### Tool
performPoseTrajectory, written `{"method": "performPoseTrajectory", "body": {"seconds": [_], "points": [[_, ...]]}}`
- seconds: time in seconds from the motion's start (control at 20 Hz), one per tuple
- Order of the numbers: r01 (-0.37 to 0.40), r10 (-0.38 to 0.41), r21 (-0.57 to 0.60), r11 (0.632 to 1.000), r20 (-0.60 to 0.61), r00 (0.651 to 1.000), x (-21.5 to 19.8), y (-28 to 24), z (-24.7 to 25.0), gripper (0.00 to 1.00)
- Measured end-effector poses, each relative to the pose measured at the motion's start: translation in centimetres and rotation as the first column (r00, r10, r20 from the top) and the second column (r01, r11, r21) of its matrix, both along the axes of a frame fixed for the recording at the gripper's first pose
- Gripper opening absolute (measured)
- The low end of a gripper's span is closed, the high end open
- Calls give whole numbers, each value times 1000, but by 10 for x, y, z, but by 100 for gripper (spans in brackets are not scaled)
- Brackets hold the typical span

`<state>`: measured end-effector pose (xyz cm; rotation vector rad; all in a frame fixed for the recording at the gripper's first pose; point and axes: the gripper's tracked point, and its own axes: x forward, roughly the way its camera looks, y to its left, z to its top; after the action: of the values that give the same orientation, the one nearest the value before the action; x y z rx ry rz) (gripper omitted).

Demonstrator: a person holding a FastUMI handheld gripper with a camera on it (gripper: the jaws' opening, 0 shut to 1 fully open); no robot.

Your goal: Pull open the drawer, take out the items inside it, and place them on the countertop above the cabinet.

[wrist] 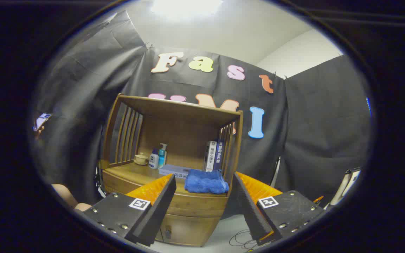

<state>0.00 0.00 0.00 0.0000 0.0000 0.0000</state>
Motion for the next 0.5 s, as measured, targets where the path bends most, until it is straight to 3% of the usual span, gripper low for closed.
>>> {"method": "performPoseTrajectory", "body": {"seconds": [0.5], "points": [[65,-63,88,994,-19,998,-18,-10,-7,96]]}}
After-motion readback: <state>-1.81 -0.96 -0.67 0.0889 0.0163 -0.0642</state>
